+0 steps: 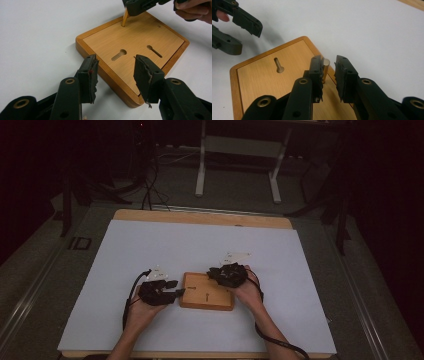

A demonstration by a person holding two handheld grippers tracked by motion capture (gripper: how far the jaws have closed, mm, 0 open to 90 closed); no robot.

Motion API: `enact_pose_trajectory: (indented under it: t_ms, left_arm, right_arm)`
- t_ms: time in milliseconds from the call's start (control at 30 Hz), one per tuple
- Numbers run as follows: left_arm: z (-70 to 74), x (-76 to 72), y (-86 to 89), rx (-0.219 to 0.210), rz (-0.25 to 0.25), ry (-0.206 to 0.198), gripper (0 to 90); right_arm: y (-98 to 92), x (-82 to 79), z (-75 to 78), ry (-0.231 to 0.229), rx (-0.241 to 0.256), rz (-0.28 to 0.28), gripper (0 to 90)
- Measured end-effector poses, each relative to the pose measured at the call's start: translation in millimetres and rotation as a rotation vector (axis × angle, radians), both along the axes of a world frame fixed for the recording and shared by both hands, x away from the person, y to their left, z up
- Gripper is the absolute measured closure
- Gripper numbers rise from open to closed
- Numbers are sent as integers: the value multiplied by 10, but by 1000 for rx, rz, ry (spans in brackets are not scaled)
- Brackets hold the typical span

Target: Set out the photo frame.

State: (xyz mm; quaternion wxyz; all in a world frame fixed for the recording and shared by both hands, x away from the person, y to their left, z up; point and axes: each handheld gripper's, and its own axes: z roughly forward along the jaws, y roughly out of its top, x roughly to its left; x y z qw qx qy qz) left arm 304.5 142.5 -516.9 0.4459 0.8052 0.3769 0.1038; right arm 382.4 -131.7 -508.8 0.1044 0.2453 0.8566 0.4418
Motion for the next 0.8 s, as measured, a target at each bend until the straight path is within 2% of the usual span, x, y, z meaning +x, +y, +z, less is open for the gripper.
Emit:
enact_pose_trajectory:
  t_ms: [133, 367, 600, 800]
  left_arm:
    - [-1, 0, -1, 1, -1, 0, 535]
    - [-4, 1, -6, 1, -8, 6, 535]
    - [-7, 0, -16, 1, -12, 8, 534]
    - [-9, -2, -25, 7, -23, 9, 531]
  right_arm:
    - [13, 46, -31, 28, 16, 5, 755]
    - [55, 78, -83, 43, 16, 15, 784]
    - [38, 110, -140, 74, 54, 18, 783]
    - [45, 116, -173, 90, 55, 25, 812]
